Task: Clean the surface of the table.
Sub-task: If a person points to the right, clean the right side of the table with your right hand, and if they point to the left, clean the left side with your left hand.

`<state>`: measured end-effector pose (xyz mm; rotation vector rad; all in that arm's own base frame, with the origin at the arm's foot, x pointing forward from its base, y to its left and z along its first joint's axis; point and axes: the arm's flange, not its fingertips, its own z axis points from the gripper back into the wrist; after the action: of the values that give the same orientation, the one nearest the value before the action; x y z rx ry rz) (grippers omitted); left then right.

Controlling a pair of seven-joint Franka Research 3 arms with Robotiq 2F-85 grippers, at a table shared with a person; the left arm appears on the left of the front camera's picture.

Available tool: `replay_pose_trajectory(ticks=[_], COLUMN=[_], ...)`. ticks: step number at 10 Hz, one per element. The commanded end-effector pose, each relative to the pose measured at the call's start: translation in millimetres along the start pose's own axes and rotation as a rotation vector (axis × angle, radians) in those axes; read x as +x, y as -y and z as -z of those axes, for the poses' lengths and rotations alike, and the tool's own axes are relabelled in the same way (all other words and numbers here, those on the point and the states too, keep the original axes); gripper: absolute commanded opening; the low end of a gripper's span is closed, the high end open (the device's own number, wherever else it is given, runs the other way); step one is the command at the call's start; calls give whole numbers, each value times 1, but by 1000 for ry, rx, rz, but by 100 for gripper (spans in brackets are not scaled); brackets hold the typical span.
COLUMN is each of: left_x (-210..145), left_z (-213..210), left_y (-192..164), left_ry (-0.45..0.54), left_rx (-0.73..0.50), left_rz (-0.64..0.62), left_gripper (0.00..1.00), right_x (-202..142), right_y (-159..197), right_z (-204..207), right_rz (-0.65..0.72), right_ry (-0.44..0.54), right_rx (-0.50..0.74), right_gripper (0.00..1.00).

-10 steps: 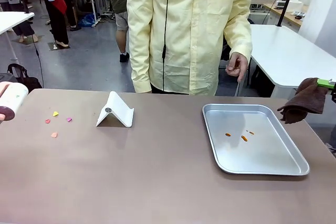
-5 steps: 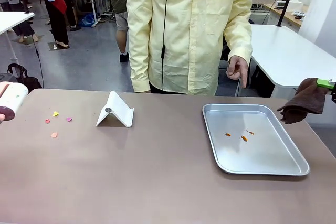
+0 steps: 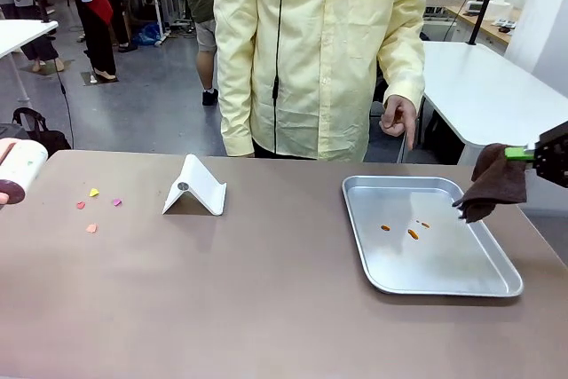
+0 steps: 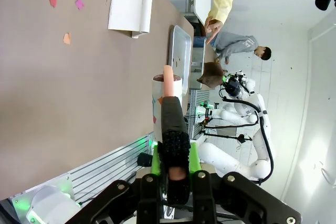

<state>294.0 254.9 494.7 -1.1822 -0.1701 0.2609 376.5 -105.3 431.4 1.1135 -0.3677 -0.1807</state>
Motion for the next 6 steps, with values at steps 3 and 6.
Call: replay_pose_trajectory(ticks=[3, 6], left_x=[-3, -3], left_z=[-4, -4], left_y=[2, 2], left_ry=[-8, -8], left_rx=[-7, -7], left_rz=[19, 19], left_gripper=[0, 0], right_x=[34, 47], right_y=[10, 31], right_z=[45, 81], right_rz=[-173, -198], right_ry=[-228, -258], right_rx=[-302, -454], right_gripper=[6, 6])
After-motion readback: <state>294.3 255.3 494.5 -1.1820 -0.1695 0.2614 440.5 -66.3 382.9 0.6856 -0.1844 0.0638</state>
